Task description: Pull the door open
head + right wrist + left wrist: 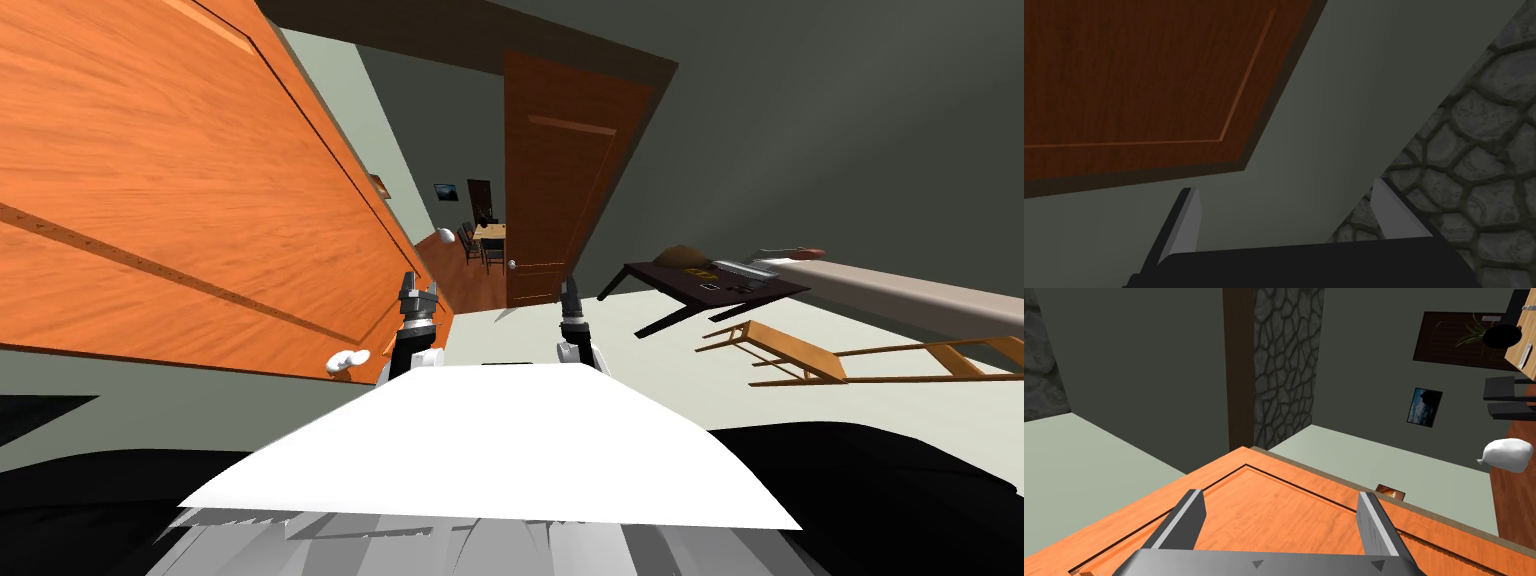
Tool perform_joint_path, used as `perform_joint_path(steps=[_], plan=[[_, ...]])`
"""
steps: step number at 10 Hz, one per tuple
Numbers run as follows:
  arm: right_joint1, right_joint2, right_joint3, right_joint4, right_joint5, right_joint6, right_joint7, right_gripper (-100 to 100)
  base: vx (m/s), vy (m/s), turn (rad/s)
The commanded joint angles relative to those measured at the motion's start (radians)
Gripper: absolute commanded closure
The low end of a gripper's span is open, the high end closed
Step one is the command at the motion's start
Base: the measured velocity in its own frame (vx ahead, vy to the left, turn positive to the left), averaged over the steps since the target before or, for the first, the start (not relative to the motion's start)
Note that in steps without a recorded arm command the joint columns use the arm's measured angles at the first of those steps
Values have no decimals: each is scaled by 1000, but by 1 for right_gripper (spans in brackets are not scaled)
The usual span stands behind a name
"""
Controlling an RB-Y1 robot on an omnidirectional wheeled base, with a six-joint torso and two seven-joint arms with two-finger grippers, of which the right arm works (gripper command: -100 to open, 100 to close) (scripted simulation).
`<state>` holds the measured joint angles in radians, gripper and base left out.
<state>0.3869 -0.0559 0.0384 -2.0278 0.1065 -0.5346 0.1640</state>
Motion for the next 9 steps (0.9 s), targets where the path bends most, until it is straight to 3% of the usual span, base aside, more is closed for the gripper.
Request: perform_joint_path(steps=[1, 9], plan=[[-13, -7, -2, 31, 10, -8, 23, -100, 83, 49, -44], [-60, -31, -3, 188, 66, -59, 138, -100, 93, 50, -48]])
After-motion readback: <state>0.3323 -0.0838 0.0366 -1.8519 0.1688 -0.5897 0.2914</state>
